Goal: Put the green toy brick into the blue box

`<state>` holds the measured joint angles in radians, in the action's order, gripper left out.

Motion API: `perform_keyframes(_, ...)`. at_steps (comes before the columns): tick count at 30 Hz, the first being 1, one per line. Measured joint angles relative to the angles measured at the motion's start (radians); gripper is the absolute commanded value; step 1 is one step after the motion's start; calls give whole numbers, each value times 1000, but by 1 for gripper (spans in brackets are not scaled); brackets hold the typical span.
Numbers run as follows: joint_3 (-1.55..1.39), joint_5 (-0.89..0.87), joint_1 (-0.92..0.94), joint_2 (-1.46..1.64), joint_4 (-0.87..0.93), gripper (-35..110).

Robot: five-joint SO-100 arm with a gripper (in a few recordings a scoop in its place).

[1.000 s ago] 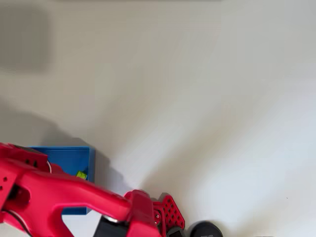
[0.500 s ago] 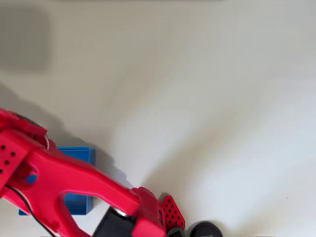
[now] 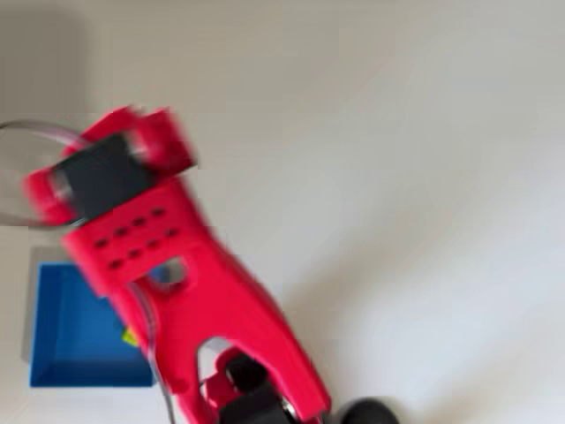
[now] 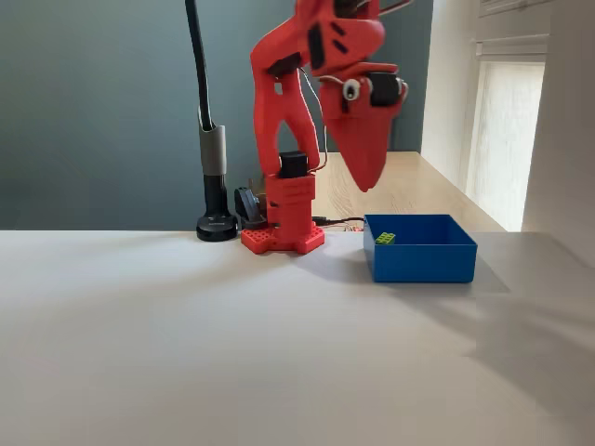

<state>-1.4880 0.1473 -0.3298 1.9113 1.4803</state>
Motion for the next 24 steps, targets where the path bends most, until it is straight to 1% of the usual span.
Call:
perform_keyframes(4, 0, -26, 150, 0, -40, 0)
perform_keyframes(10, -8, -69, 308, 0, -98, 0)
perform_keyframes(13, -37, -87, 342, 9, -127, 0)
perform_keyframes(18, -172, -91, 376, 98, -209, 0)
perform_keyframes(24, -466, -67, 373, 334, -365, 0)
